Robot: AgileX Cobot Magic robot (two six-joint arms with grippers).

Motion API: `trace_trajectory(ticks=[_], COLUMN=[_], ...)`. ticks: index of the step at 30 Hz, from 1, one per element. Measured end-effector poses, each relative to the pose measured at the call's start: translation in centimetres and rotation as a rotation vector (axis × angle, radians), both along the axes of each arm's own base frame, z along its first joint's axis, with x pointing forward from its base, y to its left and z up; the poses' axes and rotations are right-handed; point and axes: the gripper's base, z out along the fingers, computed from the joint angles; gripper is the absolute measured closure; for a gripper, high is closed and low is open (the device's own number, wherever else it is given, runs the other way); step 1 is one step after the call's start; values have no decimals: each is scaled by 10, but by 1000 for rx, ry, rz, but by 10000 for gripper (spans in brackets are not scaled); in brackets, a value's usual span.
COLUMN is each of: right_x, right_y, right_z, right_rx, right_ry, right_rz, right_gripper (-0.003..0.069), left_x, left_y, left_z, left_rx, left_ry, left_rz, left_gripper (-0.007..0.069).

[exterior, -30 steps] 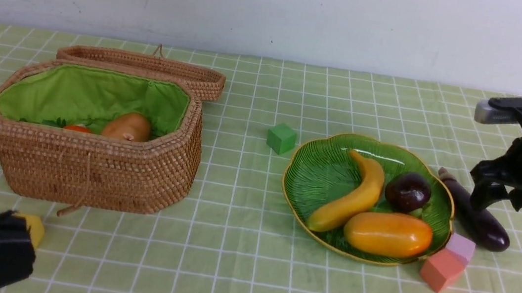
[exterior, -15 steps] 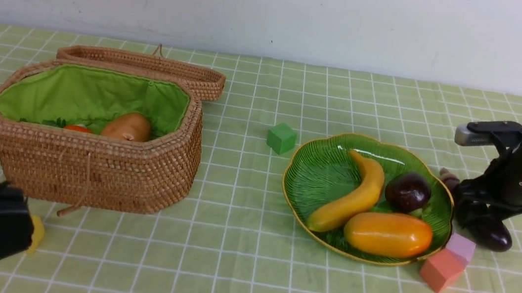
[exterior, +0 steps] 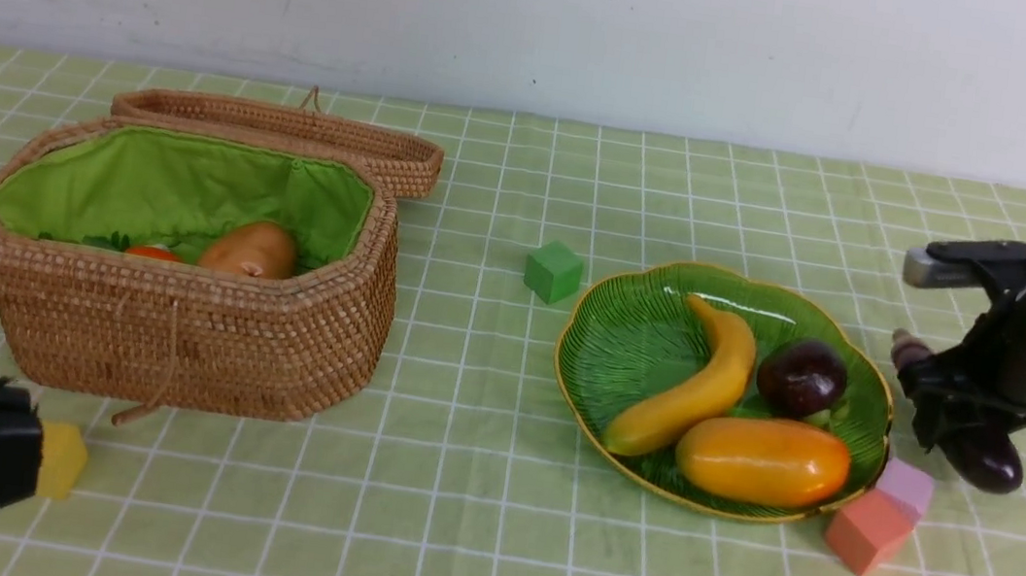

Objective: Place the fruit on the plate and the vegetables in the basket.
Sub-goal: Grab an eggplant with your right arm and place it in the basket on the left.

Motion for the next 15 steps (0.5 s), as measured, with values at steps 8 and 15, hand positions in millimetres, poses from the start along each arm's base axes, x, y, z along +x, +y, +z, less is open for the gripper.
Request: trace_trajectory(ticks=[8, 15], right_x=[-38, -78], right_y=[82, 244], right_z=[115, 194], right_rx=[237, 457], right_ry=[-191, -513], right_rz=[108, 615], right_gripper=[264, 264], left_x=[17, 30], left_y=[20, 46], left_z=[-4, 1], left_rx=[43, -41], left_ry=[22, 18], left_rz=[296, 634], left_gripper=[606, 603])
